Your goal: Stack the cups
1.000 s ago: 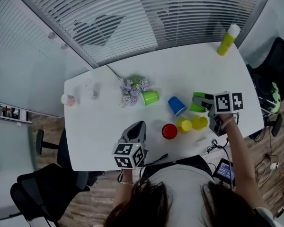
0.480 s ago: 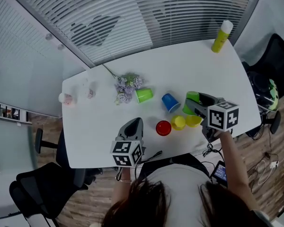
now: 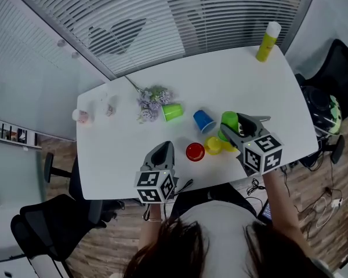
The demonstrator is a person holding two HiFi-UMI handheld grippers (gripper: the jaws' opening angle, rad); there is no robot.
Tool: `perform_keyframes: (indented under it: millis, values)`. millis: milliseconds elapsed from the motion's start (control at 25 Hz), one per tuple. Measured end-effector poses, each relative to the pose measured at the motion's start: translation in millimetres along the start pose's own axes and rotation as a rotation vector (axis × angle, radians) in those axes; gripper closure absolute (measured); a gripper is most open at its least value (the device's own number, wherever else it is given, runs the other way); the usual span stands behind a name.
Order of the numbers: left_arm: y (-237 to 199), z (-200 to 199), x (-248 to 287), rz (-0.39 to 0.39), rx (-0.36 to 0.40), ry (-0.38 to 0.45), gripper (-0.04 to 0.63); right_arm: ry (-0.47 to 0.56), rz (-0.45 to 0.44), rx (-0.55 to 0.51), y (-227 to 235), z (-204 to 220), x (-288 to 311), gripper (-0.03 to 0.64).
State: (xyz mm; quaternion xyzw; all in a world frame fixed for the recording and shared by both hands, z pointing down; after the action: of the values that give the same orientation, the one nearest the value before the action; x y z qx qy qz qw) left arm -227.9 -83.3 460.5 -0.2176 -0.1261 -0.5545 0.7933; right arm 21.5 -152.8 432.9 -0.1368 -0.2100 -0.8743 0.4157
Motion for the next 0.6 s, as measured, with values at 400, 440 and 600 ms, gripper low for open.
perform_keyframes:
  millis: [400, 440, 600]
  values:
    - [22, 4, -3, -0.004, 0.011, 0.003, 0.574, 0.091, 0.001, -0.122, -11, 14, -7, 0.353]
    - [24, 4, -4, -0.007, 0.012, 0.003, 0.574, 0.096, -0.002, -0.131, -12, 15, -7, 0.353]
    - [30, 4, -6, -0.018, 0.01, 0.012, 0.574, 0.125, -0.011, -0.163, -16, 19, -8, 0.353]
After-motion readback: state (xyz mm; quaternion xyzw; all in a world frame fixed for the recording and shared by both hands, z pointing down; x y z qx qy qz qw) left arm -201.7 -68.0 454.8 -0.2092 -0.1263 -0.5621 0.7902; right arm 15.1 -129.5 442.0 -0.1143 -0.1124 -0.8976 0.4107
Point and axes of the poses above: the fingertips, and each gripper's own axes: x forward along the fingers, y to its right, z out of its underside, the point moved 6 cm from there along -x, backward along the fingers
